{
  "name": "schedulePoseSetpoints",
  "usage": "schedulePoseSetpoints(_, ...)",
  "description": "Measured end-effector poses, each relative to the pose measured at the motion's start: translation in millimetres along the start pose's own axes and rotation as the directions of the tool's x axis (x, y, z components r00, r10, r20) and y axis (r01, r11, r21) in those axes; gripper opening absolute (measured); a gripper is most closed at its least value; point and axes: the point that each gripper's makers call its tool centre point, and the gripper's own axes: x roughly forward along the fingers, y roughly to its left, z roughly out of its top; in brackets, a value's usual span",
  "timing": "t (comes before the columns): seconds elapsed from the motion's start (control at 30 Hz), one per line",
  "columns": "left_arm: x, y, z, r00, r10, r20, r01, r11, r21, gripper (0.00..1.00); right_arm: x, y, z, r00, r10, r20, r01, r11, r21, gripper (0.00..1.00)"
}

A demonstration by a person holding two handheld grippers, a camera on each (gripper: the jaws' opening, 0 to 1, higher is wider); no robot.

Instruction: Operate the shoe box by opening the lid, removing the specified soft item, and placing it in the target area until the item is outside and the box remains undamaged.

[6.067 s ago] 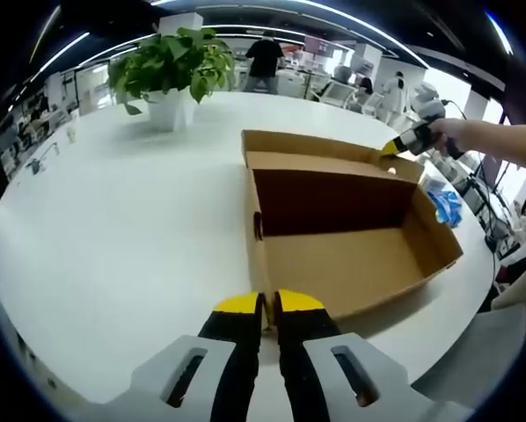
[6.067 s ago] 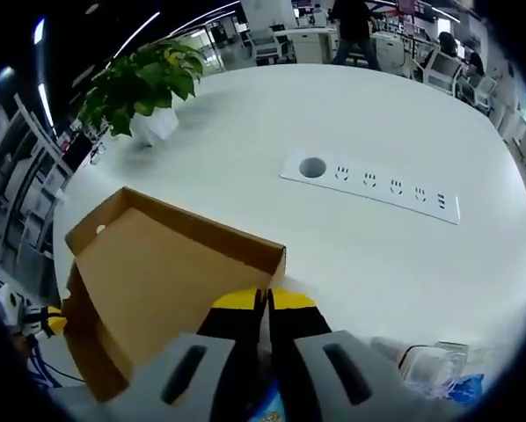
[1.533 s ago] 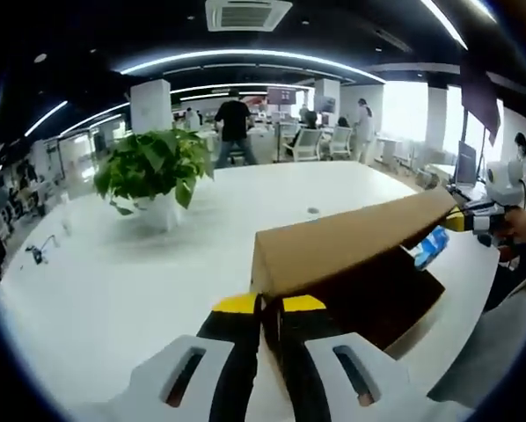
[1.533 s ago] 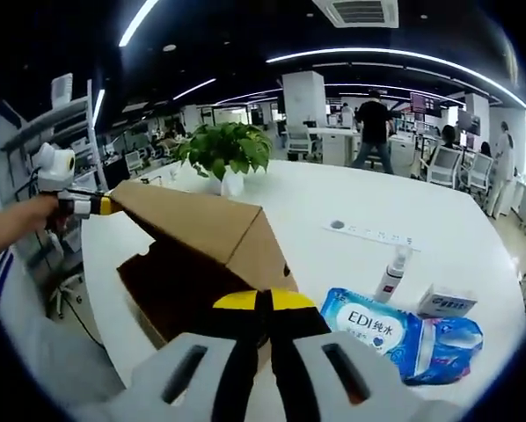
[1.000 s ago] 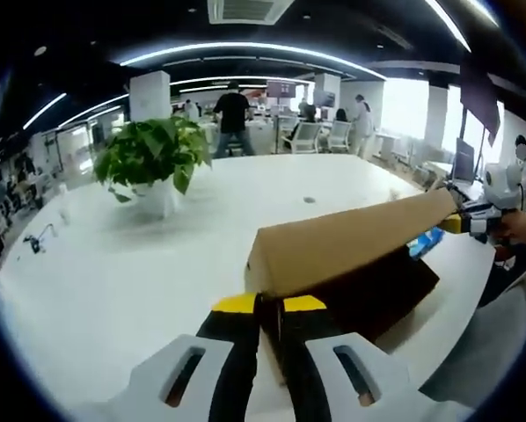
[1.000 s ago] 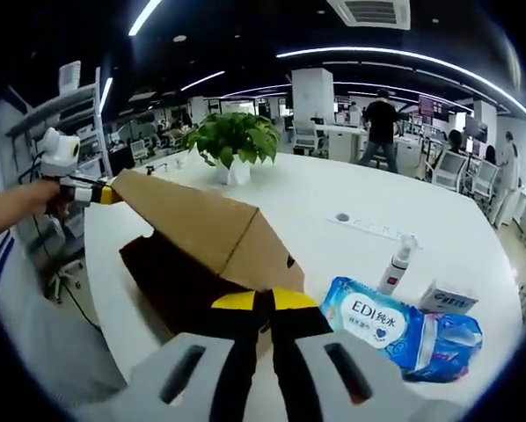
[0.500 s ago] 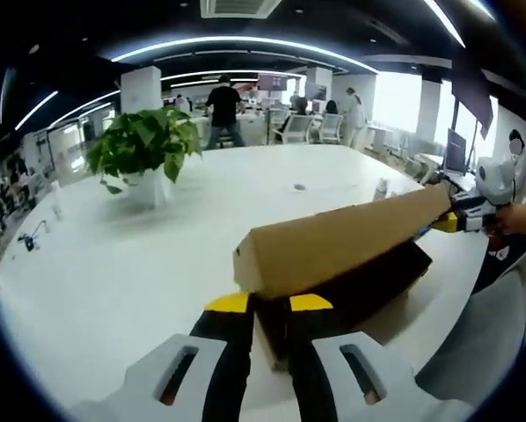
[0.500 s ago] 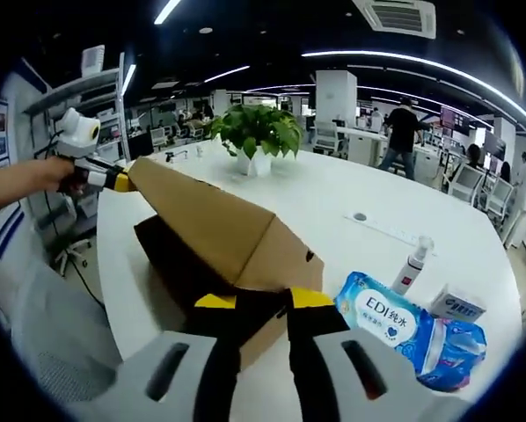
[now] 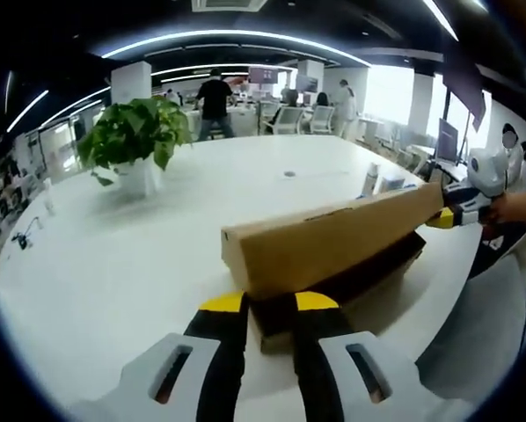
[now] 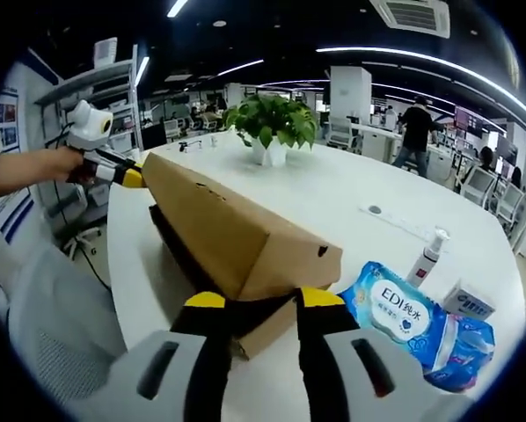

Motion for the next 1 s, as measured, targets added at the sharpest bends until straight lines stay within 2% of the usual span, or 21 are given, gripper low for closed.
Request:
schedulePoseSetpoints(0.5, 6.5, -5.9, -25.0, 0.997, -0.019, -0.07, 0.026, 0.995, 0.101, 0.24, 3.1, 11.2, -19.3, 0.998, 0.047, -0.042, -0.048, 0.999, -0.011, 0.31)
schedulePoseSetpoints(1.0, 16.1, -8.2, -44.5, 0.99, -0.017, -0.141, 0.039, 0.988, 0.151, 0.26, 10.5, 16.6, -33.8, 0.995, 0.042, -0.091, -0.044, 0.999, -0.026, 0.34)
